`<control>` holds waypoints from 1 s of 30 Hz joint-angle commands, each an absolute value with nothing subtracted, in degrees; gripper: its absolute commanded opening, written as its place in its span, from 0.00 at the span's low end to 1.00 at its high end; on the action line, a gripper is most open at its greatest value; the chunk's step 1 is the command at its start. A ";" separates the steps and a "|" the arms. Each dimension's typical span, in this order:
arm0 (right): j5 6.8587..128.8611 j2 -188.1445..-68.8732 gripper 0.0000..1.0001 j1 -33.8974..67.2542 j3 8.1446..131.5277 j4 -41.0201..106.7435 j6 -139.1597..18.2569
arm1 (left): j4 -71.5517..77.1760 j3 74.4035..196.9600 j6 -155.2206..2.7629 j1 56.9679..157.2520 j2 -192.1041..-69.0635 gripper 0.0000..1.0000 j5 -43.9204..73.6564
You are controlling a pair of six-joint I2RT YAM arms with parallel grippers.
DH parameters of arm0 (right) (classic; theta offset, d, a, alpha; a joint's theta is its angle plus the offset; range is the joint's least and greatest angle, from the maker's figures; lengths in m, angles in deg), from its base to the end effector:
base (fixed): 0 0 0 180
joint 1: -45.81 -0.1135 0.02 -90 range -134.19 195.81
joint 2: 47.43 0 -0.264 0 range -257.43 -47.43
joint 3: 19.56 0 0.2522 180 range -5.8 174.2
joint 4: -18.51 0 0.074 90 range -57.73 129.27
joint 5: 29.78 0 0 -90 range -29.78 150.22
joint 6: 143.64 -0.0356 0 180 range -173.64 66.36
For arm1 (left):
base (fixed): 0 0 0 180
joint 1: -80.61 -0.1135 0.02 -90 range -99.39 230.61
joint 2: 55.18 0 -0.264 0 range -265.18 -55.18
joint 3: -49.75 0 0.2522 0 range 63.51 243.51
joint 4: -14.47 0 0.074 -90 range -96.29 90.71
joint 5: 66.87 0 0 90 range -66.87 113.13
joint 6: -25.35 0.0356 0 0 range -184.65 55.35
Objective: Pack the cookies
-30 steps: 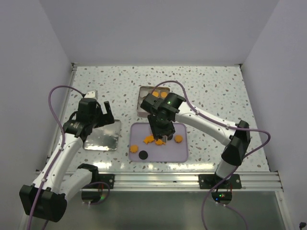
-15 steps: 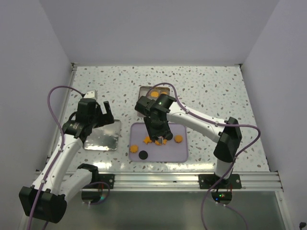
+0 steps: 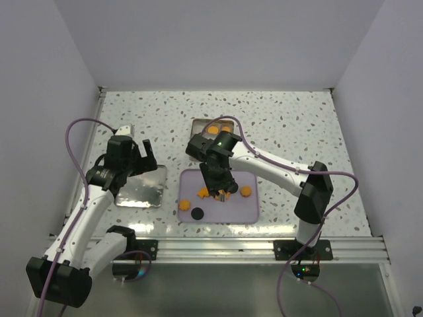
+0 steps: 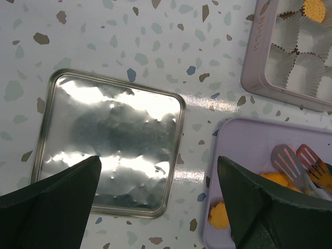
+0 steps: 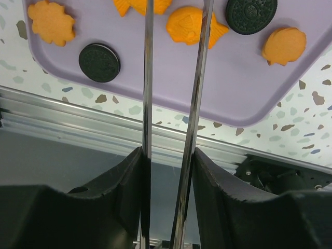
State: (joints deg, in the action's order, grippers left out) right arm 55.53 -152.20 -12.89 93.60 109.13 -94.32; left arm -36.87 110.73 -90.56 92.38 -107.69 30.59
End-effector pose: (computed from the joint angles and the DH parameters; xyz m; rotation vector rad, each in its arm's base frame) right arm 0.1852 0.2989 0.2971 -0.4601 2.9550 0.0756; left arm 0.1858 -0.0340 0.2858 -0.3506 2.2916 -0.1834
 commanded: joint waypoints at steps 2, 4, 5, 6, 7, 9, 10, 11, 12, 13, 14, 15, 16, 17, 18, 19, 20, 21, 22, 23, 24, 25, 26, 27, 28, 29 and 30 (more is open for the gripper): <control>56.44 -152.11 0.41 -13.35 92.99 109.26 -94.59 | -34.71 110.71 -89.87 92.39 -107.03 1.00 30.86; 56.09 -152.28 0.40 -13.35 93.69 109.26 -94.59 | -34.71 110.71 -89.79 92.39 -107.12 1.00 30.86; 55.91 -152.63 0.40 -13.35 94.83 109.35 -94.59 | -34.71 110.71 -89.79 92.39 -107.12 1.00 30.95; 55.74 -152.98 0.40 -13.26 95.88 109.96 -94.59 | -34.71 110.71 -89.79 92.39 -107.21 1.00 30.95; 55.56 -153.51 0.40 -13.26 97.28 110.66 -94.59 | -34.71 110.71 -89.79 92.39 -107.12 1.00 30.95; 54.17 -155.26 0.40 -13.35 102.90 111.98 -94.42 | -34.62 110.71 -89.79 92.39 -107.30 1.00 30.95; 53.63 -155.88 0.40 -13.35 107.27 113.20 -94.07 | -34.71 110.71 -89.79 92.39 -107.30 1.00 30.95; 53.02 -156.58 0.40 -13.35 109.67 113.91 -93.89 | -34.71 110.80 -89.79 92.39 -107.30 1.00 30.95; 52.40 -158.50 0.40 -13.26 112.04 115.22 -93.63 | -34.71 110.80 -89.79 92.39 -107.30 1.00 31.04; 52.22 -159.57 0.40 -13.00 117.54 116.02 -92.93 | -34.71 110.80 -89.79 92.39 -107.30 1.00 31.04; 52.05 -160.97 0.40 -12.73 120.47 116.90 -92.66 | -34.71 110.71 -89.87 92.39 -107.38 1.00 31.04; 52.05 -162.29 0.40 -12.47 123.37 118.47 -92.23 | -34.71 110.80 -89.96 92.39 -107.47 1.00 31.04; 52.05 -165.17 0.40 -12.12 126.19 119.27 -91.70 | -34.71 110.71 -89.87 92.39 -107.47 1.00 31.13; 51.96 -166.51 0.40 -11.24 131.52 119.89 -91.35 | -34.62 110.80 -89.87 92.39 -107.56 1.00 31.13; 52.04 -167.65 0.40 -10.63 133.75 120.76 -91.08 | -34.71 110.71 -89.87 92.39 -107.56 1.00 31.13; 52.22 -169.58 0.40 -9.23 135.69 120.77 -90.56 | -34.80 110.71 -89.87 92.39 -107.56 1.00 31.21; 52.48 -170.03 0.40 -8.43 137.88 120.51 -90.46 | -34.80 110.71 -89.96 92.39 -107.56 1.00 31.22; 53.09 -170.38 0.40 -7.55 138.16 119.29 -90.29 | -34.71 110.71 -89.96 92.39 -107.65 1.00 31.30; 54.23 -170.30 0.40 -5.54 137.73 118.23 -90.20 | -34.80 110.71 -89.87 92.39 -107.65 1.00 31.30; 54.68 -170.04 0.40 -4.57 137.38 117.18 -90.20 | -34.80 110.71 -89.96 92.39 -107.82 1.00 31.39; 55.20 -169.95 0.40 -3.60 137.03 114.82 -90.11 | -34.80 110.71 -89.96 92.39 -107.82 1.00 31.39; 55.47 -169.77 0.40 -2.72 136.85 113.66 -89.68 | -34.71 110.71 -90.05 92.30 -107.91 1.00 31.39; 55.65 -169.95 0.40 -1.32 137.11 112.87 -89.24 | -34.80 110.71 -89.96 92.30 -108.00 1.00 31.48; 55.65 -170.21 0.40 -0.70 137.63 111.73 -88.88 | -34.80 110.80 -89.96 92.39 -108.09 1.00 31.48; 55.74 -170.56 0.40 0.44 138.86 111.28 -88.27 | -34.80 110.80 -90.05 92.39 -108.26 1.00 31.48; 56.17 -171.26 0.41 1.15 139.39 110.84 -88.00 | -34.89 110.80 -90.05 92.39 -108.35 1.00 31.57; 56.61 -171.61 0.41 1.68 139.57 109.88 -87.92 | -34.89 110.80 -89.96 92.39 -108.44 1.00 31.57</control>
